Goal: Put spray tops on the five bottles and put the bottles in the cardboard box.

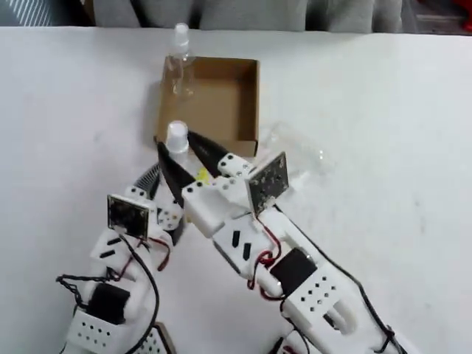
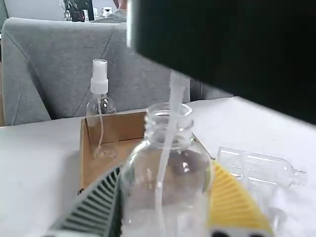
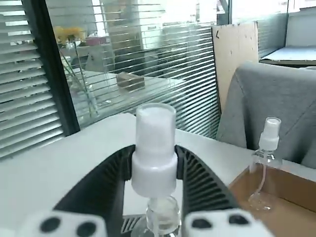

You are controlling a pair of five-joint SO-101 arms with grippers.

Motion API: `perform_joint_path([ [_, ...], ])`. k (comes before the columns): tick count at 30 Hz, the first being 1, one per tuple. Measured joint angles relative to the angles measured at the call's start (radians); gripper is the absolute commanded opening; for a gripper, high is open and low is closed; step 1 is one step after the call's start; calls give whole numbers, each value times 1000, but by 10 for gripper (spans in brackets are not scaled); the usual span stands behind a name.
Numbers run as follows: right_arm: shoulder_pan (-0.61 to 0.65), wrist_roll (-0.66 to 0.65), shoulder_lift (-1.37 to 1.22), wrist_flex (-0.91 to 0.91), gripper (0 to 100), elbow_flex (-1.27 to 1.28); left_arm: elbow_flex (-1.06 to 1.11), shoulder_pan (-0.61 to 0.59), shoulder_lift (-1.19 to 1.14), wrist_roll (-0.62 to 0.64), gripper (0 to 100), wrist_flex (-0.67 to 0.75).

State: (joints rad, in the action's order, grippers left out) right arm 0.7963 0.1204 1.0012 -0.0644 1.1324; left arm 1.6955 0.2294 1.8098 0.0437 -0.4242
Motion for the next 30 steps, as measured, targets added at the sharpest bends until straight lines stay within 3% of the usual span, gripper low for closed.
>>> perform_joint_path([
  [30,2,0,-103,-57,15,11,0,-5,0,0,23,0],
])
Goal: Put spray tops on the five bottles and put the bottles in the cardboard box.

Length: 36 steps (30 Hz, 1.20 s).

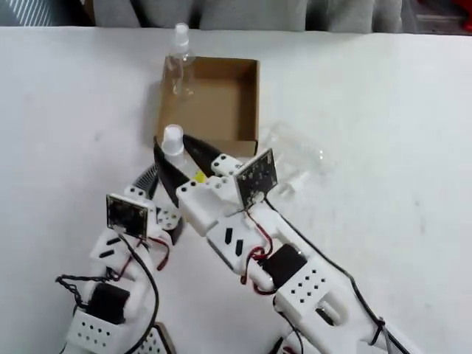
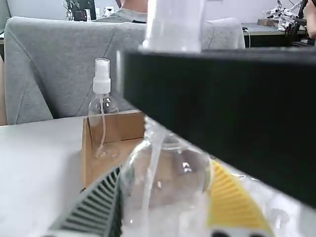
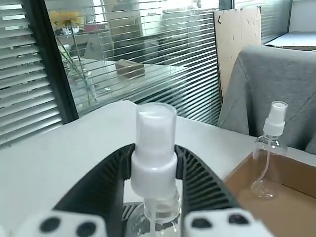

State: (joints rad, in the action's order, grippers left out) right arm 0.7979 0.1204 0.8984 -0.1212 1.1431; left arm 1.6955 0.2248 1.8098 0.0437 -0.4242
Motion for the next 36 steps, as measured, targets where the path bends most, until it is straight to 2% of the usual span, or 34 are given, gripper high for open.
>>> perform_joint_path([
  [7,0,0,2,64,17,-5,0,3,0,0,23,-9],
  [14,0,0,5,227,19,-80,0,5,0,0,23,-9],
  [22,-2,0,11,255,22,-92,0,5,0,0,23,-9],
  [24,-2,0,8,255,60,-92,0,5,0,0,23,-9],
  [30,8,3,-15,264,262,-89,0,3,0,0,23,-9],
  [36,9,3,-11,270,292,-89,0,5,0,0,23,-9],
])
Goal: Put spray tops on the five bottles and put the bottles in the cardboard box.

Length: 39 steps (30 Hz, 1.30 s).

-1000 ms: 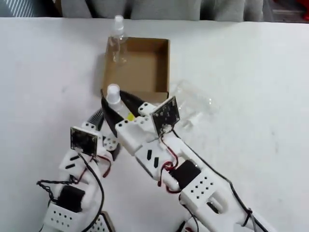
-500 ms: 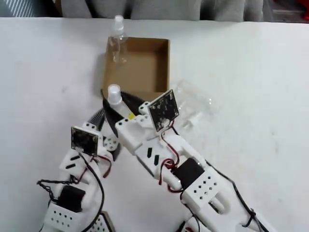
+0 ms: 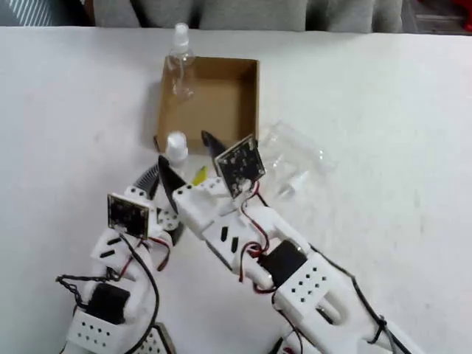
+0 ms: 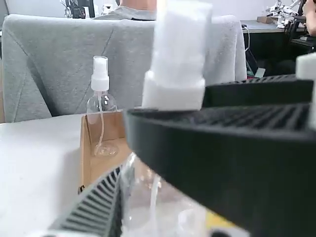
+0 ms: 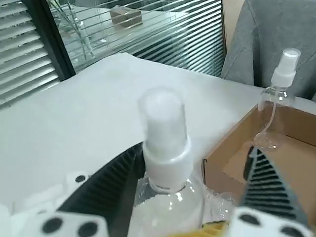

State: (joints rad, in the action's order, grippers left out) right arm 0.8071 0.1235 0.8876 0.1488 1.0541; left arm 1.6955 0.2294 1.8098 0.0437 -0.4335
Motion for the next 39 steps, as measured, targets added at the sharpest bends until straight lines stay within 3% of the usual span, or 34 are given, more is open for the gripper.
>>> perform_joint_path([
  [15,-3,0,264,301,287,-109,0,0,0,0,23,0],
  [18,-2,0,305,301,201,-109,0,0,0,0,23,0],
  [21,-5,0,334,304,9,-109,0,0,0,0,23,0],
  [24,-32,0,344,304,50,-109,0,0,0,0,23,0],
  [26,-75,0,344,304,9,-109,0,0,0,0,23,0],
  [31,-161,0,330,304,15,-109,0,0,0,0,23,0],
  [39,-170,0,121,219,16,-109,0,0,0,0,23,0],
])
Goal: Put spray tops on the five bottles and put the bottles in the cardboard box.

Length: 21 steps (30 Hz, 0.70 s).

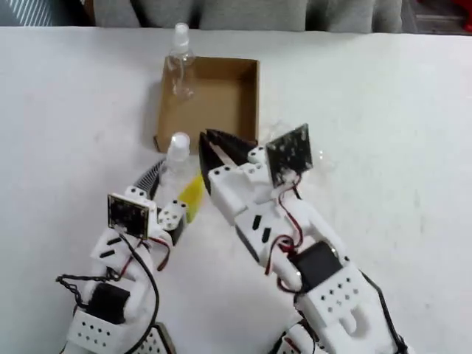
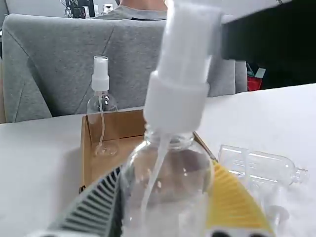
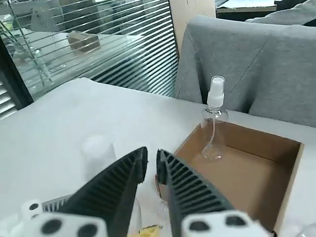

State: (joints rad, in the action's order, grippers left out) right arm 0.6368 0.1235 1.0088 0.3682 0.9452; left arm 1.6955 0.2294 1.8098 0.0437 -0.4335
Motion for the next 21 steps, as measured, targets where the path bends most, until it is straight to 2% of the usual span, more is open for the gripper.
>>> perform_joint_path([
  [4,9,0,-80,-66,16,0,0,0,0,0,23,0],
  [15,41,0,-89,-83,16,2,0,-5,0,3,23,0],
  [21,-115,0,-89,-83,16,60,0,-5,0,0,23,0],
])
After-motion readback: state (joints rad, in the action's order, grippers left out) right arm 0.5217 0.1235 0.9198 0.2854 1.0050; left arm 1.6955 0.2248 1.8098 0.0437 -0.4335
